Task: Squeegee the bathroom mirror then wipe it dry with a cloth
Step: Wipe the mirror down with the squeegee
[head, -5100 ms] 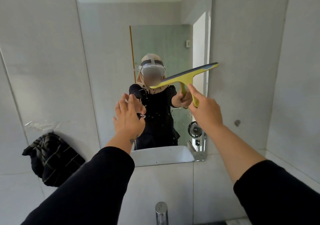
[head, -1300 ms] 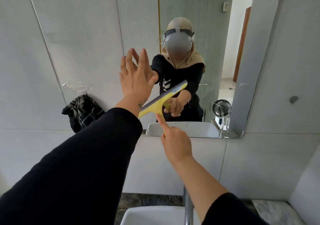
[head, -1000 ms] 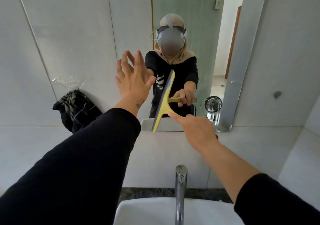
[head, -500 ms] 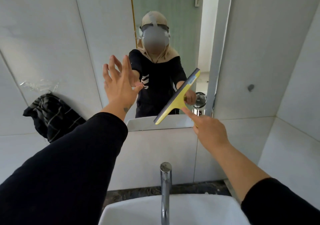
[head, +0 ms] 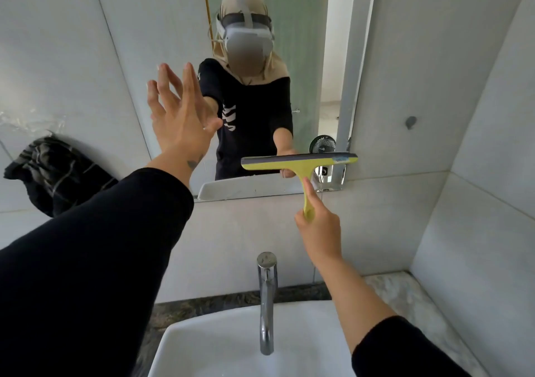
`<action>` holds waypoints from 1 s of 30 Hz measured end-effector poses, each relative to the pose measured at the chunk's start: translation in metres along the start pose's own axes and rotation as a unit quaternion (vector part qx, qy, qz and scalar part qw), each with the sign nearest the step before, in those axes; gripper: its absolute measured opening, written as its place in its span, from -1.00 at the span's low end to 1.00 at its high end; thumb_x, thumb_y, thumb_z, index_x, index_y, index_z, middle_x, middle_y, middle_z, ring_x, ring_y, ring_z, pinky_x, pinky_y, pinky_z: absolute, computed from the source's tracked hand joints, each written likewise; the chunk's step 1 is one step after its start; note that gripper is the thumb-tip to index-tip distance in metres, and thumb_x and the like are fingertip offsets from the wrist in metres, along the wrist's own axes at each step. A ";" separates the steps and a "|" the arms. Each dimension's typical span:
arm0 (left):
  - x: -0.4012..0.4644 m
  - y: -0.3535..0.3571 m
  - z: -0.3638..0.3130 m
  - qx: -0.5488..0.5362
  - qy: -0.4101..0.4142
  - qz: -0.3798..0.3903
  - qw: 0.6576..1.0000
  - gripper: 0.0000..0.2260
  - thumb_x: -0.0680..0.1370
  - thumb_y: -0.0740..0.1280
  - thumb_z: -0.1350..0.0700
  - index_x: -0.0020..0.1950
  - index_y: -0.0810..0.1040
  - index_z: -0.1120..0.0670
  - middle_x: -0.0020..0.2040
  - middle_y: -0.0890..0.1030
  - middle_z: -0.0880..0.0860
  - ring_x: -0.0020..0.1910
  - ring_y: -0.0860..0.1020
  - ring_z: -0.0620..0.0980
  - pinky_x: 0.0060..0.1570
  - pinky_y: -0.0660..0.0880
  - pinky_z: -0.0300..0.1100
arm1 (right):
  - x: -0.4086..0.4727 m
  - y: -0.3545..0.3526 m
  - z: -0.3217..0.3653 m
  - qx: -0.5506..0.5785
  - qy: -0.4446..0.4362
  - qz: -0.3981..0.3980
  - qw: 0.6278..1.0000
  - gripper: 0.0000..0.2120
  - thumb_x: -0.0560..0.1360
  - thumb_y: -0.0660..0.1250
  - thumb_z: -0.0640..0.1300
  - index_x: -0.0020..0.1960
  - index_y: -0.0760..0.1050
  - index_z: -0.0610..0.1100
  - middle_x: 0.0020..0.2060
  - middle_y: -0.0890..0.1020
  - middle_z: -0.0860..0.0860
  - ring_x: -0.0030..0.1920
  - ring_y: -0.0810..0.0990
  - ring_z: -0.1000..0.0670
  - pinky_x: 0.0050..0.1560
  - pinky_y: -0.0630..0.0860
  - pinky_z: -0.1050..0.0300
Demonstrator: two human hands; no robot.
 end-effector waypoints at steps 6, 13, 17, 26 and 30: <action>-0.002 -0.004 -0.002 0.013 0.006 0.015 1.000 -0.13 0.46 0.37 -0.17 0.51 -0.20 -0.19 0.56 -0.22 0.09 0.52 -0.14 0.25 0.30 0.33 0.26 | -0.023 0.037 0.015 0.228 0.131 -0.010 0.965 -0.34 0.51 0.19 -0.27 0.45 0.19 0.31 -0.27 0.53 0.09 -0.42 0.52 -0.22 -0.38 0.61 -0.10; -0.005 -0.017 0.004 0.013 0.010 -0.059 0.998 -0.18 0.45 0.34 -0.20 0.52 -0.12 -0.16 0.56 -0.10 0.14 0.52 -0.09 0.23 0.43 0.07 0.20 | -0.040 0.075 0.033 0.356 0.214 -0.015 0.910 -0.35 0.55 0.18 -0.29 0.44 0.20 0.34 -0.11 0.58 0.05 -0.50 0.46 -0.03 -0.47 0.56 0.06; 0.007 -0.021 0.022 0.034 0.031 -0.036 0.998 -0.17 0.45 0.35 -0.22 0.53 -0.13 -0.16 0.57 -0.13 0.15 0.52 -0.12 0.24 0.43 0.14 0.20 | -0.053 0.099 0.047 0.305 0.201 -0.020 0.931 -0.34 0.54 0.19 -0.22 0.43 0.14 0.39 0.06 0.63 -0.11 -0.43 0.54 -0.08 -0.35 0.64 -0.13; 0.002 -0.035 0.017 0.043 0.060 -0.001 0.997 -0.19 0.50 0.32 -0.14 0.56 -0.15 -0.04 0.56 -0.17 0.21 0.52 -0.16 0.20 0.46 0.14 0.15 | -0.079 0.137 0.070 0.291 0.129 0.012 0.948 -0.38 0.56 0.16 -0.28 0.49 0.16 0.20 -0.38 0.56 -0.19 -0.55 0.47 -0.05 -0.58 0.50 0.20; 0.001 -0.035 0.019 0.050 0.068 -0.001 0.996 -0.18 0.50 0.31 -0.16 0.56 -0.16 -0.03 0.56 -0.17 0.21 0.53 -0.17 0.21 0.48 0.10 0.12 | -0.081 0.139 0.076 0.250 0.132 0.015 0.959 -0.38 0.55 0.17 -0.25 0.51 0.15 0.18 -0.37 0.58 -0.23 -0.48 0.55 -0.19 -0.51 0.58 0.07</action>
Point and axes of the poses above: each hand's wrist, its own x-axis towards the middle knuckle, its own y-axis out of the palm, z = x × y, the point moved 1 cm from there along x, towards the middle knuckle
